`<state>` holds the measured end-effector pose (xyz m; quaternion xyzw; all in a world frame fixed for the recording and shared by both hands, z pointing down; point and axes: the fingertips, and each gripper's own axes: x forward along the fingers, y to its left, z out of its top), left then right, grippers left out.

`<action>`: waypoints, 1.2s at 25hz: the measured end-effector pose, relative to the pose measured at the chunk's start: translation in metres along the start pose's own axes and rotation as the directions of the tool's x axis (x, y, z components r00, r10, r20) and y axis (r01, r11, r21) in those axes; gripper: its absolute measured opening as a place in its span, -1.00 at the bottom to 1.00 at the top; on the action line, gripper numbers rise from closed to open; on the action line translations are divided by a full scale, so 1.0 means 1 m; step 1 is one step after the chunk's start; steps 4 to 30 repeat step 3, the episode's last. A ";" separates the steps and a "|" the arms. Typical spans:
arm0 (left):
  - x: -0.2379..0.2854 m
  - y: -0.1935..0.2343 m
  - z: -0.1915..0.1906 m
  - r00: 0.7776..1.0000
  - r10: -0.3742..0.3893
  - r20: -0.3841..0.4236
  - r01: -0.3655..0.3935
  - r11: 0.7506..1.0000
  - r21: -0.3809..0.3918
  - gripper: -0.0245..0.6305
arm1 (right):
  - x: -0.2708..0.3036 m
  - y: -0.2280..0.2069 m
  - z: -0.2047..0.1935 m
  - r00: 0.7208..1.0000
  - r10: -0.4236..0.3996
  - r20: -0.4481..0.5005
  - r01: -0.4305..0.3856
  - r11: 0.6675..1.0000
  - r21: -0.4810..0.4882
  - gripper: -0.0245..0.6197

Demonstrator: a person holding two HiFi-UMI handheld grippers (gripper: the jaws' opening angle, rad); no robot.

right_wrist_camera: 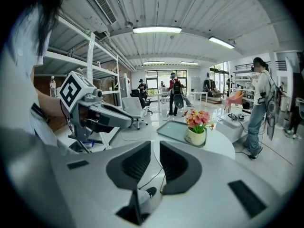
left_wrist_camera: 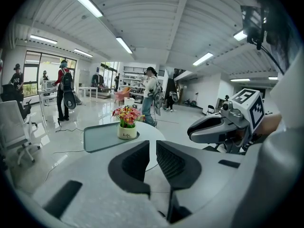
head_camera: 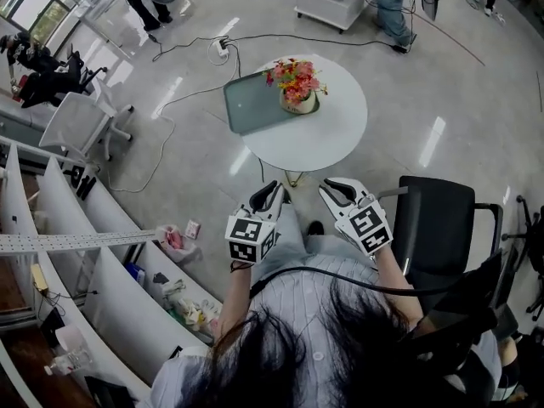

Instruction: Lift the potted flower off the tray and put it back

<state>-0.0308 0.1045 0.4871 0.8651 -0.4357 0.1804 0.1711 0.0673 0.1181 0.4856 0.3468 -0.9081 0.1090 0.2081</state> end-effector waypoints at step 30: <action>0.000 0.001 0.000 1.000 0.019 0.006 -0.019 1.000 -0.013 -0.75 | 0.001 -0.003 0.002 1.000 0.016 0.000 -0.016 1.000 -0.013 -0.69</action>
